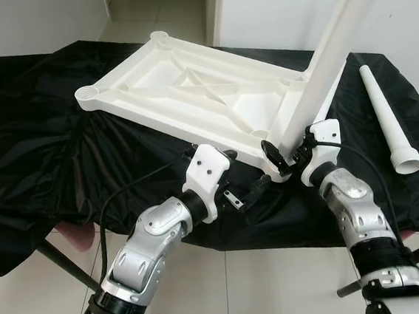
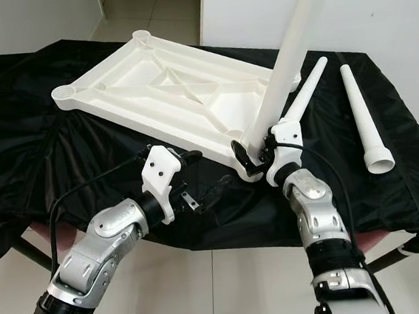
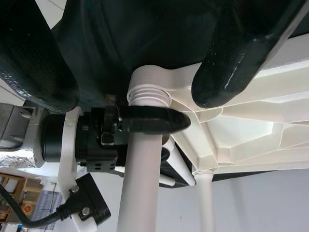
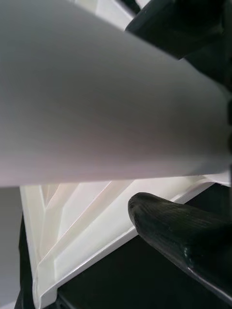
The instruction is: Building children table
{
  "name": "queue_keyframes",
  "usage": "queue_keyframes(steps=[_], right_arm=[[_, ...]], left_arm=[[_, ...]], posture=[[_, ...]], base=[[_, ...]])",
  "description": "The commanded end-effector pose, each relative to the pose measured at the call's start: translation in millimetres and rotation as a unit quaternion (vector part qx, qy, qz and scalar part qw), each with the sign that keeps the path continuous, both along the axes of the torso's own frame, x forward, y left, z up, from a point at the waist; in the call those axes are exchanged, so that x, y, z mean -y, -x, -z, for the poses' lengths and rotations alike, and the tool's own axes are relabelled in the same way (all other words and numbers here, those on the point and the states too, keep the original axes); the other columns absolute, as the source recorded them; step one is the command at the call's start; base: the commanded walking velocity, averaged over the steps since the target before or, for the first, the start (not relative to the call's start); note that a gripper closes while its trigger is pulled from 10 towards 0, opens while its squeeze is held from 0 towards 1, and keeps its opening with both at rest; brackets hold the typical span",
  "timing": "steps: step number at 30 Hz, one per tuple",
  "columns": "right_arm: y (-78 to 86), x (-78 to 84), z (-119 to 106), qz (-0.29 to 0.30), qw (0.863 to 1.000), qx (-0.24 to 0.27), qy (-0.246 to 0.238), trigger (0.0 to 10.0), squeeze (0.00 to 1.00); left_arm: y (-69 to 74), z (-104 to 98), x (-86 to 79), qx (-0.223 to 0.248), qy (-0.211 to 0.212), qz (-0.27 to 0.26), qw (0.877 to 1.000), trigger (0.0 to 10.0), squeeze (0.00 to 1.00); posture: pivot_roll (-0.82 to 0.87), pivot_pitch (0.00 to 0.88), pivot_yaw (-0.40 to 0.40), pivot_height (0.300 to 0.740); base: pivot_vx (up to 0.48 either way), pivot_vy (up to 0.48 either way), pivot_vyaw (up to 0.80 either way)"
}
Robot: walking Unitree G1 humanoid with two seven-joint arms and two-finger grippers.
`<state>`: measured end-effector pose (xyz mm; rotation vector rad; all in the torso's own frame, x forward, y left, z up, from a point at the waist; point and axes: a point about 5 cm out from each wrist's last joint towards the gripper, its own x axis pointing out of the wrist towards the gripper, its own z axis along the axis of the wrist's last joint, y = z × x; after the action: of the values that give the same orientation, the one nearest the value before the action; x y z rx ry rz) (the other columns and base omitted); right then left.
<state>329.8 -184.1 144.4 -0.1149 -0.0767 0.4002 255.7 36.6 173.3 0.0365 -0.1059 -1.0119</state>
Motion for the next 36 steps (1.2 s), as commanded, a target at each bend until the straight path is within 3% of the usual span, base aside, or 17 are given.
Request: queue_keyframes(steps=[1, 16, 17, 32, 33, 34, 35, 36], right_arm=[[-4.2, 10.0, 2.9, -0.025, 1.0, -0.014, 0.008, 10.0, 0.0], [-17.1, 19.5, 0.2, -0.12, 0.992, -0.037, 0.016, 10.0, 0.0], [-18.1, 18.8, 0.9, -0.124, 0.991, -0.04, 0.014, 0.0, 0.0], [-20.0, 19.9, 9.6, -0.149, 0.987, -0.058, 0.001, 0.0, 0.0], [-19.8, 20.1, 10.2, -0.147, 0.987, -0.06, -0.001, 2.5, 0.0], [-19.8, 20.1, 10.2, -0.147, 0.987, -0.06, -0.001, 2.5, 0.0], [-19.7, 20.2, 10.5, -0.145, 0.988, -0.06, -0.002, 4.2, 0.0], [-19.7, 19.9, 11.3, -0.139, 0.988, -0.059, -0.008, 10.0, 0.0]], left_arm=[[5.6, 1.0, 2.4, -0.004, -0.012, 0.037, 0.999, 10.0, 0.0], [2.9, -3.0, -1.7, -0.005, -0.014, 0.025, 1.0, 10.0, 0.0], [2.7, -3.0, -2.0, -0.005, -0.014, 0.025, 1.0, 10.0, 0.0], [2.5, -3.8, -4.2, -0.008, -0.015, 0.019, 1.0, 10.0, 0.0], [2.2, -4.0, -4.2, -0.008, -0.015, 0.019, 1.0, 10.0, 0.0], [2.2, -4.0, -4.2, -0.008, -0.015, 0.019, 1.0, 10.0, 0.0], [2.0, -4.2, -4.2, -0.008, -0.015, 0.019, 1.0, 10.0, 0.0], [2.3, -4.1, -4.1, -0.008, -0.016, 0.02, 1.0, 10.0, 0.0]], posture=[[0.07, 0.018, -0.063, 0.74], [0.08, 0.033, -0.061, 0.74], [0.09, 0.035, -0.062, 0.74], [0.1, 0.037, -0.063, 0.74], [0.1, 0.037, -0.063, 0.74], [0.1, 0.037, -0.063, 0.74], [0.1, 0.037, -0.063, 0.74], [0.09, 0.033, -0.059, 0.74]], base=[[0.0, 0.0, 0.0], [0.0, 0.0, 0.0], [0.0, 0.0, 0.0], [0.0, 0.0, 0.0], [0.0, 0.0, 0.0], [0.0, 0.0, 0.0], [0.0, 0.0, 0.0], [0.0, 0.0, 0.0]])
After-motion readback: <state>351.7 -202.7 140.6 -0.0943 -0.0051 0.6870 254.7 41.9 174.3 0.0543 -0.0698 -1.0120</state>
